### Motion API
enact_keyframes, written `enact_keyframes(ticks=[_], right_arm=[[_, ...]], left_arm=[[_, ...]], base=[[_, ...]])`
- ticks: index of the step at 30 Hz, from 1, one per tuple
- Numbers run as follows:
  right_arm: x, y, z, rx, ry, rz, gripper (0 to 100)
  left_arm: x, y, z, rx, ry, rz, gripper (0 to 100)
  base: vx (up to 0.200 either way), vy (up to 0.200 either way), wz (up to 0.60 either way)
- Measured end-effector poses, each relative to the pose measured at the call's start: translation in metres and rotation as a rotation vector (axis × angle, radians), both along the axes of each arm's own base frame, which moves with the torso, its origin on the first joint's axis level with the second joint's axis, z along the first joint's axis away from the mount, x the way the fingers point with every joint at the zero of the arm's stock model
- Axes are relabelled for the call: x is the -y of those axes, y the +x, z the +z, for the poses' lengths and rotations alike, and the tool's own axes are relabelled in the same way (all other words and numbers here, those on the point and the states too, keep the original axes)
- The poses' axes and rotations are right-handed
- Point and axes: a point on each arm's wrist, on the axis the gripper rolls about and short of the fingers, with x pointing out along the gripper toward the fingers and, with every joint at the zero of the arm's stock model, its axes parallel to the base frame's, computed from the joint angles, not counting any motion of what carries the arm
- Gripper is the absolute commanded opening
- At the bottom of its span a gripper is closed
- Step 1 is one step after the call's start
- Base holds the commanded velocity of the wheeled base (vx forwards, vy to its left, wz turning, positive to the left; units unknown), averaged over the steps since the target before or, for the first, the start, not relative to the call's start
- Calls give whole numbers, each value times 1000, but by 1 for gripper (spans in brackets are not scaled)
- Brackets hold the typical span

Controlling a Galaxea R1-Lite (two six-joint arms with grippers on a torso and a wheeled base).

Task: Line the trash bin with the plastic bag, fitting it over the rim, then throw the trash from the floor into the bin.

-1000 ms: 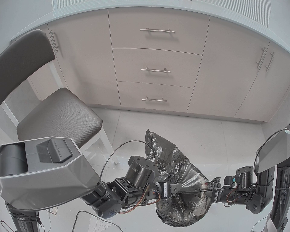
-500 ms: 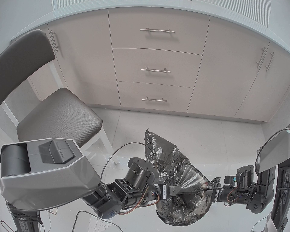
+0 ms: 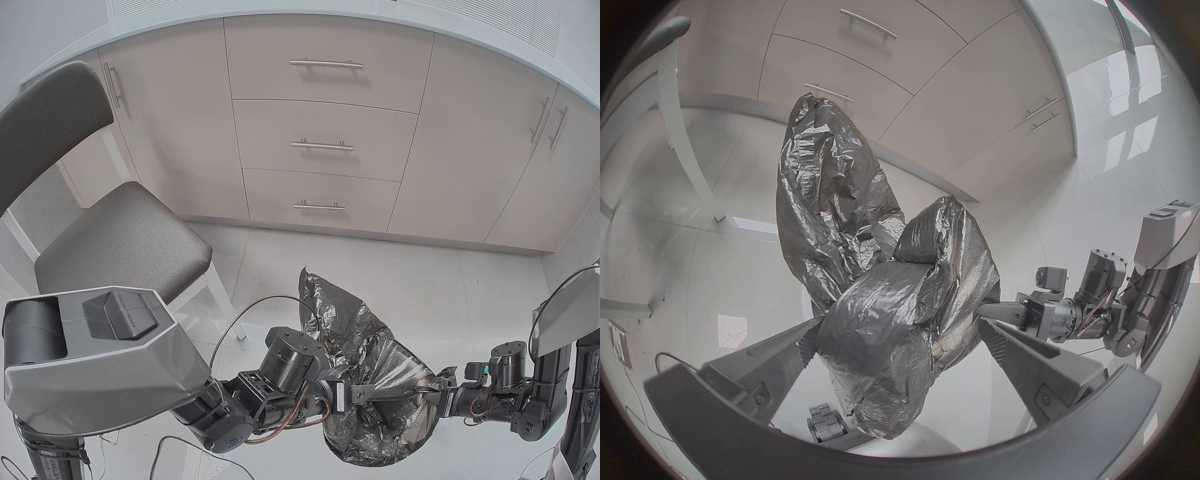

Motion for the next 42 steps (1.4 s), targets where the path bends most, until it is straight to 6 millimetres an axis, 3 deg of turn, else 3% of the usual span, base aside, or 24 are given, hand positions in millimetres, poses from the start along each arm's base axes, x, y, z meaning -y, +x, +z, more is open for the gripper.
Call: enact_keyframes(ticks=[2, 3, 27, 36, 42], right_arm=[[0, 0, 0, 1, 0, 0, 0], [0, 0, 0, 2, 0, 0, 0], [3, 1, 2, 7, 17, 25, 0], [28, 5, -1, 73, -66, 94, 0], [44, 5, -8, 44, -86, 52, 0]], left_arm=[[0, 0, 0, -1, -1, 1, 100], [0, 0, 0, -1, 0, 1, 0], [-5, -5, -2, -14, -4, -46, 0], [-27, -23, -4, 77, -90, -318, 0], [-40, -27, -12, 73, -65, -352, 0]], base=[[0, 0, 0], [0, 0, 0], [0, 0, 0], [0, 0, 0], [0, 0, 0]])
